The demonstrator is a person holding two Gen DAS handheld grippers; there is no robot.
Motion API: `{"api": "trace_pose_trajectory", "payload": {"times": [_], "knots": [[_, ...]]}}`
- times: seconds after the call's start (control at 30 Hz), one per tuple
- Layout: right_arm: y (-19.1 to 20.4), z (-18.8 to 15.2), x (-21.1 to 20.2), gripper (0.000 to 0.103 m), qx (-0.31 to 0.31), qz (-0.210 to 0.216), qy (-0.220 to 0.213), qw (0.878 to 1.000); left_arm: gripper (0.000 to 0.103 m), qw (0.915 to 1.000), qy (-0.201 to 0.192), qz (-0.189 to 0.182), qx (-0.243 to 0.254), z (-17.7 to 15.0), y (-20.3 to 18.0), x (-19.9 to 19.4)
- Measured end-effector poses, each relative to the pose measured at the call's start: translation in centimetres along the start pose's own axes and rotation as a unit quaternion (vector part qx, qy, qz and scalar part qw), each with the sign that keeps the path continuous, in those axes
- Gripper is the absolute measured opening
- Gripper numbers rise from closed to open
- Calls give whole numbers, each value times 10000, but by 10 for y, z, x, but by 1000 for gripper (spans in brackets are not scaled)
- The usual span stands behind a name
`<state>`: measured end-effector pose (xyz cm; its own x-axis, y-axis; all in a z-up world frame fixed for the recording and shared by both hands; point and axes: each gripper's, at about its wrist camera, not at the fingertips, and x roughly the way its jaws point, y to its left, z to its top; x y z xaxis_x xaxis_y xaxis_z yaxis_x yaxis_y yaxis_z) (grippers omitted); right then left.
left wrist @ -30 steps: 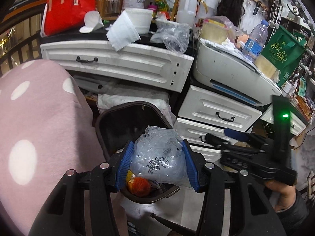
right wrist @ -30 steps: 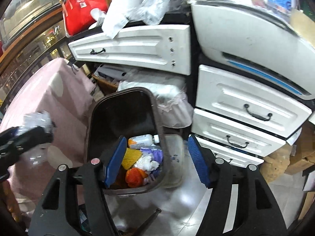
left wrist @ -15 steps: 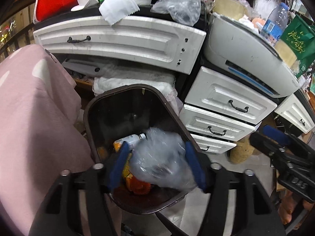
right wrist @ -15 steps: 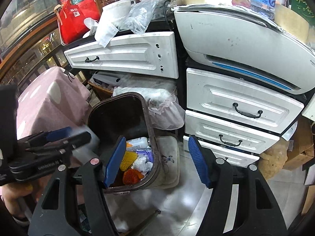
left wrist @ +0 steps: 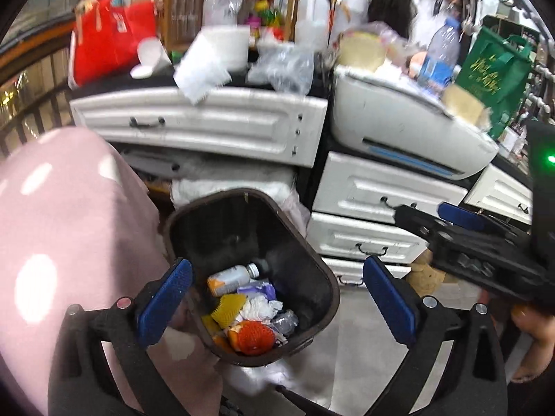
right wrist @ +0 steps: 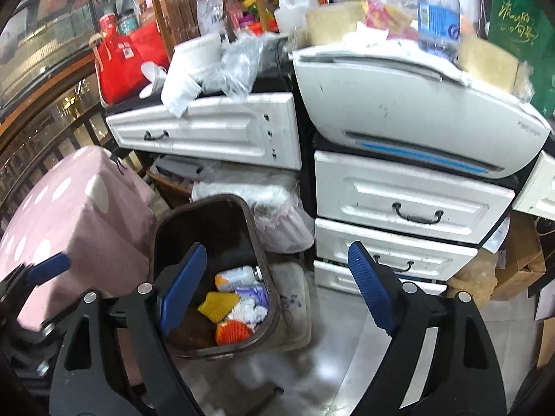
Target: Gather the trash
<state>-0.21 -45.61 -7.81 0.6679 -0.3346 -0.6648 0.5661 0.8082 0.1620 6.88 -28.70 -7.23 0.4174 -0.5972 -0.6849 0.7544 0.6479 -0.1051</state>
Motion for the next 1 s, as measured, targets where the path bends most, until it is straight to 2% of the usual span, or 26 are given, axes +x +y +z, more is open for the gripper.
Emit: {"api": "trace_pose_trajectory", "payload": {"times": [0.13,0.23,0.37,0.53,0.63,0.73,0.87,1.0], "knots": [[14,4,-16,87,180,116,-221,9995,97,9992,-289,78,-263,-6,18,-40],[37,6,-32,90,197,369,-449,9981,97,9972,-519,176,-515,-12,35,-70],[72,3,-53,95,200,589,-753,9952,97,9902,-1029,791,-511,-24,51,-116],[118,-9,-78,97,-51,878,-983,9913,97,9725,-1512,1625,-705,-44,78,-167],[146,-24,-94,97,-409,993,-1118,9879,97,9569,-1780,2105,-917,-60,91,-195],[167,-41,-112,97,-736,1099,-1284,9829,97,9433,-1890,2534,-1015,-71,98,-214],[186,-65,-141,98,-1195,1157,-1777,9699,97,9334,-1961,2812,-1062,-83,99,-231],[193,-82,-163,98,-1421,1253,-1974,9618,97,9177,-2255,3092,-1069,-98,94,-248]]}}
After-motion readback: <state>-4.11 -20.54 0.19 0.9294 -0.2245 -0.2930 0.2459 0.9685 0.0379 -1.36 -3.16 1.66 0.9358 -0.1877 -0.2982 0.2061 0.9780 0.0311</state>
